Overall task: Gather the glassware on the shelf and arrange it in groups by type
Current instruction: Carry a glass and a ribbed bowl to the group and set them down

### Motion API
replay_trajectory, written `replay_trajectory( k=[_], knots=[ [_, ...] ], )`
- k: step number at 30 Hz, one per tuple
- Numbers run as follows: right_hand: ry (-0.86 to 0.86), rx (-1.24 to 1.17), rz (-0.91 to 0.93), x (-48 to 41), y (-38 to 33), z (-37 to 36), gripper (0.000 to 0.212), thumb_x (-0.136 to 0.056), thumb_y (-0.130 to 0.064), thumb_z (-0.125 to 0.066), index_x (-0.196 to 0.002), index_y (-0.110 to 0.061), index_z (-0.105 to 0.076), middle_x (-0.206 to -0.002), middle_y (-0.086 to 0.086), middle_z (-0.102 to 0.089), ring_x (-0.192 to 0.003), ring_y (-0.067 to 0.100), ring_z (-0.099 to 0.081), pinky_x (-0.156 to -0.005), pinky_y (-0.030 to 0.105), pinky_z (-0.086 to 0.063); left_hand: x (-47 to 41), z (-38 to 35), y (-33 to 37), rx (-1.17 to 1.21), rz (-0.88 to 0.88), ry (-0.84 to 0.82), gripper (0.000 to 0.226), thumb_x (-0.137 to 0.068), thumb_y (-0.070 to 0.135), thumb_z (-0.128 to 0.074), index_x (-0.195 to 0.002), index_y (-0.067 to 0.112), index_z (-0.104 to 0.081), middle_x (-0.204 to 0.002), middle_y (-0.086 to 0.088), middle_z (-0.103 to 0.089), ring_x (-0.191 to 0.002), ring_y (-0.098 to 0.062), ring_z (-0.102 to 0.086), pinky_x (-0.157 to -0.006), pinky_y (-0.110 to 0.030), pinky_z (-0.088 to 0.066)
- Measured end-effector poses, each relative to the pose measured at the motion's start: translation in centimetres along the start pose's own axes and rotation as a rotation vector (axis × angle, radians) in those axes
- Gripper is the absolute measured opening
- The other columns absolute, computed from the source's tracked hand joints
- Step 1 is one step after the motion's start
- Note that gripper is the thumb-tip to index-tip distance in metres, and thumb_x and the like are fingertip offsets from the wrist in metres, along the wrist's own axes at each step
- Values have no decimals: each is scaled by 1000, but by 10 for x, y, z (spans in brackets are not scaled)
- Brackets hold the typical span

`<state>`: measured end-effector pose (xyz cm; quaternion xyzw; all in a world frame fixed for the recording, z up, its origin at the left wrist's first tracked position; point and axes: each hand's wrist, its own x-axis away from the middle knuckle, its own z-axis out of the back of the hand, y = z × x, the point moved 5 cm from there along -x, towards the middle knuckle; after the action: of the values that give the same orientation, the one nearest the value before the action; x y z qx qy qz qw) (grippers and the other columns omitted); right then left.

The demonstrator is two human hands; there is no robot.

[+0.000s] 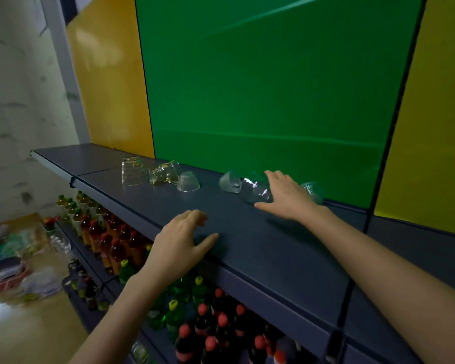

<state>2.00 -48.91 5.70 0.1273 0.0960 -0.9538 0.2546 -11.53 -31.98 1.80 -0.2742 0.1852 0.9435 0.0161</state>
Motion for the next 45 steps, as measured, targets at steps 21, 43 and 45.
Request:
replay_trajectory(
  k=[21,43,45],
  knots=[
    [26,-239,-387,-73,25,-38,99,-54,-44,-81,-135,-21,-29,-127,1,-58,-109,25,-57,-93,35,-47,-165,-58,-68,122,-303,-153,78,-77,44,-64,-138,15,-25,-140,-2,-37,-129,-20,-34,-101,-32,-32],
    [579,-768,-681,30,-20,-2,88,-55,-25,-86,-125,-25,-33,-109,-9,-56,-104,12,-56,-92,26,-42,-224,-98,-64,338,-276,-231,74,-61,37,-79,-119,14,-41,-124,-6,-55,-111,-29,-52,-85,-36,-41],
    [610,-776,-660,41,-23,4,83,-56,-20,-86,-120,-26,-34,-105,-11,-56,-97,3,-57,-81,17,-43,-219,-85,-57,401,-304,-182,72,-60,36,-79,-118,14,-42,-122,-6,-58,-108,-29,-54,-85,-37,-43]
  ],
)
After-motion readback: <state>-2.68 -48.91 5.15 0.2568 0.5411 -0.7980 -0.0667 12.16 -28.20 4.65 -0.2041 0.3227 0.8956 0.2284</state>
